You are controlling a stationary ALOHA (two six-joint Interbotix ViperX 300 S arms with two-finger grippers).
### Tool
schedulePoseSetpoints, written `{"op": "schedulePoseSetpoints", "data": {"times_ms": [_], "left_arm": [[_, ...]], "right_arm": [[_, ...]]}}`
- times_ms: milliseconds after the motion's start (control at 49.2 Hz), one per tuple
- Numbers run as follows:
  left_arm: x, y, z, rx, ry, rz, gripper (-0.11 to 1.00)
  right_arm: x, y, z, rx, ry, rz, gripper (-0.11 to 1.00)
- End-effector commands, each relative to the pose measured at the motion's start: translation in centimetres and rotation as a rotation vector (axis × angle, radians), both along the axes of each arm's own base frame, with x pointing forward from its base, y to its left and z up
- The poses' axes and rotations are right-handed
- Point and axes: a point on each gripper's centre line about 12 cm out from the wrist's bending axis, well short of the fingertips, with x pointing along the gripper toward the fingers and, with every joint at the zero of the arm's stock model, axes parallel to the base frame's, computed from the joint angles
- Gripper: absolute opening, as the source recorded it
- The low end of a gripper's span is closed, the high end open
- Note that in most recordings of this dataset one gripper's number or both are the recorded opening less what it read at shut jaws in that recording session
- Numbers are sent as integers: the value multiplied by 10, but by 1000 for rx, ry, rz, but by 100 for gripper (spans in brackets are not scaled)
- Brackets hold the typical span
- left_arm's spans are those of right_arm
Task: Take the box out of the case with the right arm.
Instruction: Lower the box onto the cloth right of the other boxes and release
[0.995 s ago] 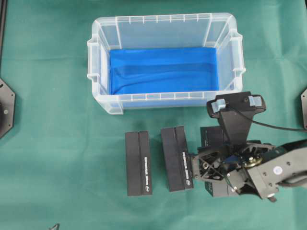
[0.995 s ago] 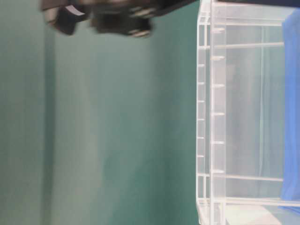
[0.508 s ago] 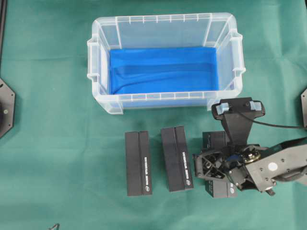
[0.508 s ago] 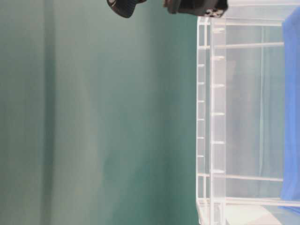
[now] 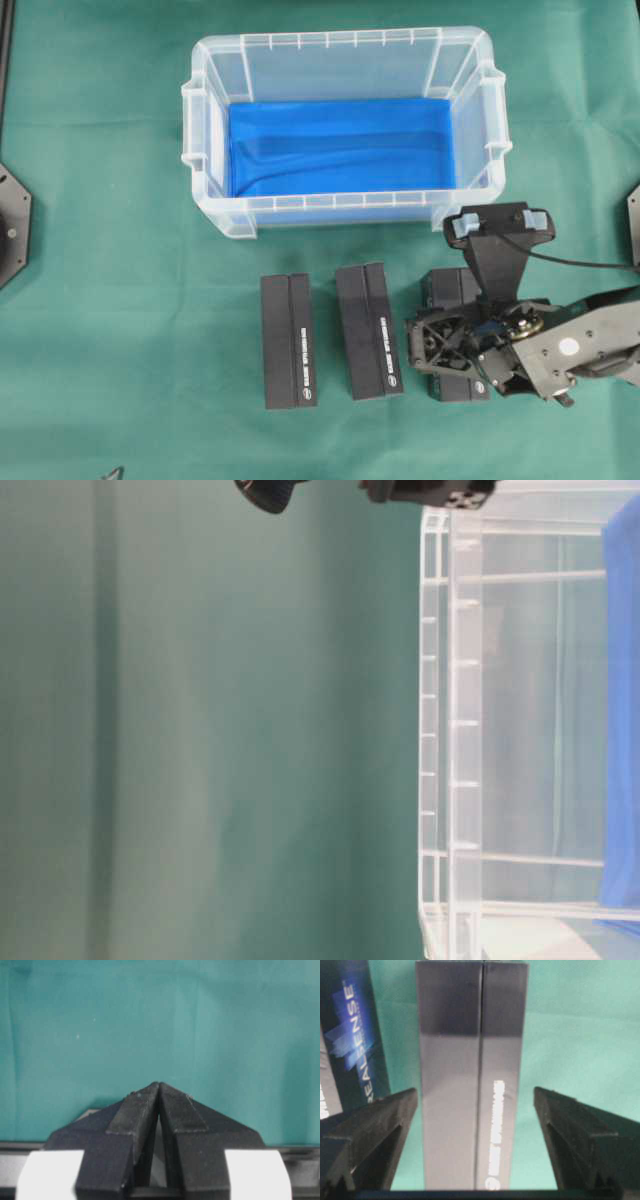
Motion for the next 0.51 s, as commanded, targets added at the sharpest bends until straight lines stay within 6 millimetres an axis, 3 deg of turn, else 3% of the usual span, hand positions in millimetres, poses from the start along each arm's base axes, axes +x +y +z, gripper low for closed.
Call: {"op": "schedulePoseSetpoints", "data": {"times_ms": [0,264,488], "left_arm": [[0,0,4,0,-16,-2,0],[0,0,4,0,-17,-2,0],[0,0,4,1,-17,-3,0]], "right_arm": [[2,-2,10,10,-26,-6,92],[7,-3,19,19,-51,-11,90],[6,-7,68,9,-66,-28,90]]}}
